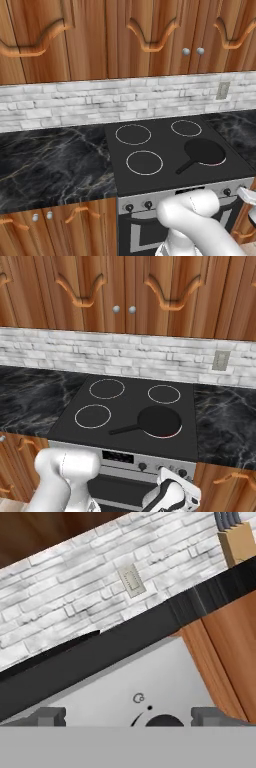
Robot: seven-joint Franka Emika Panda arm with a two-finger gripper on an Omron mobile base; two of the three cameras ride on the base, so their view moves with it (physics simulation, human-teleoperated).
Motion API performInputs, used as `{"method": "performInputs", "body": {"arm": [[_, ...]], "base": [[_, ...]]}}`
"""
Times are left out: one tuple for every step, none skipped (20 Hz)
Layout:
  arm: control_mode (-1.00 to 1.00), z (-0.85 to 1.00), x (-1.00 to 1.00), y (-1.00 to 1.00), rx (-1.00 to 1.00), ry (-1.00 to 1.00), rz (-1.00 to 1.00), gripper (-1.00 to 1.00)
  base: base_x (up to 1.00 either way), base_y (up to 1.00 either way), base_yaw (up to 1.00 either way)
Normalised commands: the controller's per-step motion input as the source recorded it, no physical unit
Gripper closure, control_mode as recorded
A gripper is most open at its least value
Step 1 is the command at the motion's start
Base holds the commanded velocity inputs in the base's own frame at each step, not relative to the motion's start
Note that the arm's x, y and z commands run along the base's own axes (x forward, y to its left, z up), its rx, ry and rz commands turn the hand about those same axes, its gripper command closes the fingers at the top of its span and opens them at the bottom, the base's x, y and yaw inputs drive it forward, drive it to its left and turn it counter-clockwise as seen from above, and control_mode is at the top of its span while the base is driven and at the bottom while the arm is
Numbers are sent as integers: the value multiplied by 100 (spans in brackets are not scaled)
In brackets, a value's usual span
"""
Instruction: Turn off the front right burner of the stove.
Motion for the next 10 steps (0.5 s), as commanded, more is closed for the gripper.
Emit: {"method": "performInputs", "body": {"arm": [[-100, -46, 8, -44, 3, 0, 0, -100], [-100, -47, 6, -36, 1, 0, 0, -100], [-100, -49, 0, -39, 0, 0, 0, -100], [-100, -54, 1, -39, 0, 0, 0, -100], [-100, -50, 0, -34, 0, 0, 0, -100], [-100, -49, 8, -24, 0, 0, 0, -100], [-100, -43, 22, -9, 0, 0, 0, -100], [-100, -42, 26, -1, 0, 0, 0, -100], [-100, -40, 25, 0, 0, 0, 0, -100], [-100, -40, 26, 0, 0, 0, 0, -100]], "base": [[0, 0, 0], [0, 0, 0], [0, 0, 0], [0, 0, 0], [0, 0, 0], [0, 0, 0], [0, 0, 0], [0, 0, 0], [0, 0, 0], [0, 0, 0]]}}
